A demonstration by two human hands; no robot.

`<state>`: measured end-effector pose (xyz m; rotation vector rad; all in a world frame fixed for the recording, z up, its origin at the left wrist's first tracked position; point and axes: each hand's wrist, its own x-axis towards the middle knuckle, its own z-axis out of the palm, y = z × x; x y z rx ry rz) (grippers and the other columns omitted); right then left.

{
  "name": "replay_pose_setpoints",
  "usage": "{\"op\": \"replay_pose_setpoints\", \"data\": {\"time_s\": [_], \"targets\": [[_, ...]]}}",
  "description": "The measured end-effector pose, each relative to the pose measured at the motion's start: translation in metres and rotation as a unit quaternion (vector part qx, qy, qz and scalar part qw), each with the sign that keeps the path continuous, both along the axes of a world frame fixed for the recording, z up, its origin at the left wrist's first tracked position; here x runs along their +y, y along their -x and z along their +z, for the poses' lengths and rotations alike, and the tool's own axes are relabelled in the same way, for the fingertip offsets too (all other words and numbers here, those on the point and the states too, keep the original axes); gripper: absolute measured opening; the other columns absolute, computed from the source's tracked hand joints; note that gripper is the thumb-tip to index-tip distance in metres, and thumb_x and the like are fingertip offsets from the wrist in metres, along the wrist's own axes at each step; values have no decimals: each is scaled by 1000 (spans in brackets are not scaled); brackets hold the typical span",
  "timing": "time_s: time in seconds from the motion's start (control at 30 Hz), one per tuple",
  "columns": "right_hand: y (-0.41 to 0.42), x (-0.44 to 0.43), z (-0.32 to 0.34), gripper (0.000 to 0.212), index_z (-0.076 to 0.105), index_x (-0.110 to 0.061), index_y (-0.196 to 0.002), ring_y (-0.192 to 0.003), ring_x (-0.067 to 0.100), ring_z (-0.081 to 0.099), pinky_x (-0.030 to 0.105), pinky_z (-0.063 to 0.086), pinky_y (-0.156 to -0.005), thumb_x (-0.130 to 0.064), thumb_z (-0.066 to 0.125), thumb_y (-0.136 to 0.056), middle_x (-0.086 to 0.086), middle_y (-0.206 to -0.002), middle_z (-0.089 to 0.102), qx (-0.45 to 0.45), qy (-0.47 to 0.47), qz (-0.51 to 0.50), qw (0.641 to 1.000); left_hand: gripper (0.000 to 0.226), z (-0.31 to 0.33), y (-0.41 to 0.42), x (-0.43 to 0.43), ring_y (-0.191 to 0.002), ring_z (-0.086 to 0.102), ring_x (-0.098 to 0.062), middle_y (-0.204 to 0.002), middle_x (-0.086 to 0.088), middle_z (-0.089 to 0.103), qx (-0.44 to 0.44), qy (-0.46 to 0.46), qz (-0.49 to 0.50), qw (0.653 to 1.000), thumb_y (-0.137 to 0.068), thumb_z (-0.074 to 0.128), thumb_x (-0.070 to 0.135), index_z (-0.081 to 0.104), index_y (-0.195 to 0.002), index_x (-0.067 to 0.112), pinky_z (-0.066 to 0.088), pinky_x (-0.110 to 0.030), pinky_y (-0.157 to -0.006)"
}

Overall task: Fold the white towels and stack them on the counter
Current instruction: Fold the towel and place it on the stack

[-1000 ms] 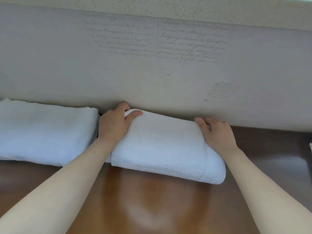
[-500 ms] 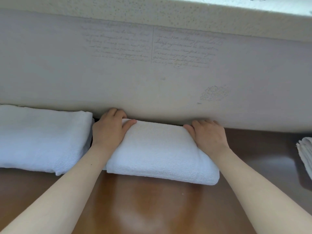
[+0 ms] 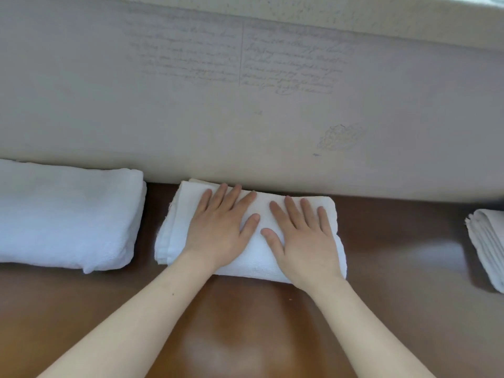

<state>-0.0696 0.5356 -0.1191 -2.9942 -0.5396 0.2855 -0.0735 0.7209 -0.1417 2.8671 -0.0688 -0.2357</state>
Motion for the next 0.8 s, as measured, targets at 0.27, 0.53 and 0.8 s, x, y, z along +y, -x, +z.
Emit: {"op": "replay_pose_setpoints", "data": {"time_s": [0.27, 0.53, 0.8], "targets": [[2, -28, -15, 71, 8, -41, -155, -151, 12, -7, 52, 3, -122, -70, -4, -92, -9, -166, 2, -4, -10, -87, 996, 69, -6, 14, 46, -153, -7, -15, -167, 8, 6, 3, -10, 49, 999, -94, 5, 67, 11, -157, 40, -4, -40, -124], [8, 0, -17, 64, 4, -41, -156, -152, 22, -6, 64, -4, -116, -65, 2, -96, -7, -166, 5, -25, 17, -66, 997, 67, 0, 39, 1, -154, 3, -23, -166, -3, 15, -72, -8, 9, 997, -99, 10, 63, 24, -157, 33, 1, -44, -124], [6, -14, -24, 59, 9, -44, -154, -149, 4, -12, 65, 10, -114, -59, 9, -97, -12, -165, -2, -6, -77, -100, 992, 74, -14, 36, 20, -153, -10, -17, -167, 7, 1, -48, -8, 15, 999, -92, 7, 73, 11, -158, 39, -4, -46, -124]]}}
